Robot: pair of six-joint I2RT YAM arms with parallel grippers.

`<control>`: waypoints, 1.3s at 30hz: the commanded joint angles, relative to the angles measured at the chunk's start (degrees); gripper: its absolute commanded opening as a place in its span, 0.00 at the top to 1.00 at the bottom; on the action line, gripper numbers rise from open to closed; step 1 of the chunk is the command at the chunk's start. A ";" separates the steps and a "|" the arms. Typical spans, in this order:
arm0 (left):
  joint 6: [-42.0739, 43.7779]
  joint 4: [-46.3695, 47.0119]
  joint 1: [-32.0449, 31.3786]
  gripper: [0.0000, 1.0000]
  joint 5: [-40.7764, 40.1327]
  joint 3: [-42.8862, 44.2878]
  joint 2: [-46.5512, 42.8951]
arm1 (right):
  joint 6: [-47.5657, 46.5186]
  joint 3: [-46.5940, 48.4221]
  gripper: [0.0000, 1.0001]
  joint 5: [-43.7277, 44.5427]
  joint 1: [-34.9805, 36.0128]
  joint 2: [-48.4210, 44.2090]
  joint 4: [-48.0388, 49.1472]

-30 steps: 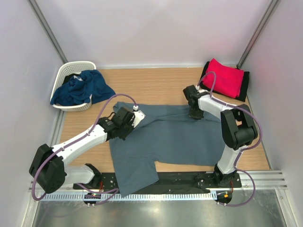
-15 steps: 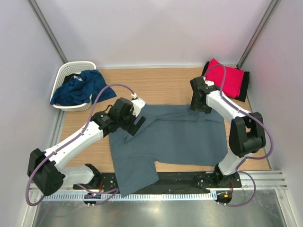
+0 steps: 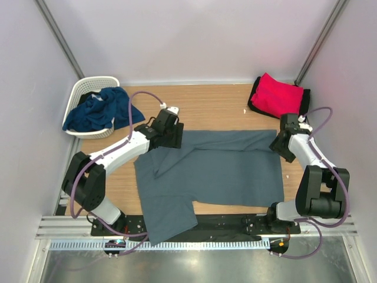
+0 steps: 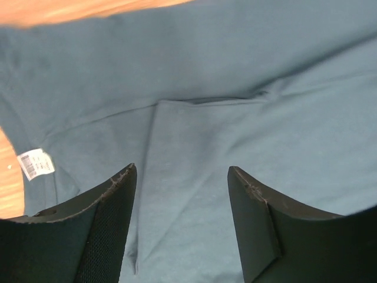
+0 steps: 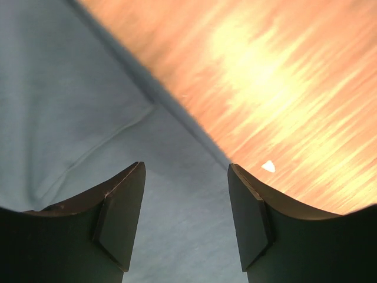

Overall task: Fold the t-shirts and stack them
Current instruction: Fold the tshirt

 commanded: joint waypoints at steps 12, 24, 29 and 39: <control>-3.46 13.84 4.60 0.37 4.84 -3.48 6.08 | 2.17 -2.96 0.39 -4.34 -4.37 1.34 9.28; -6.54 18.15 7.07 0.39 10.37 -3.74 11.54 | 1.64 -1.90 0.41 -5.13 -4.45 2.66 9.28; -7.95 18.42 7.07 0.48 10.64 -3.48 13.12 | 1.29 -1.82 0.41 -5.22 -4.54 2.57 9.28; -8.56 18.24 7.07 0.80 11.25 -4.45 12.86 | 0.67 -1.64 0.42 -5.04 -4.63 2.22 9.19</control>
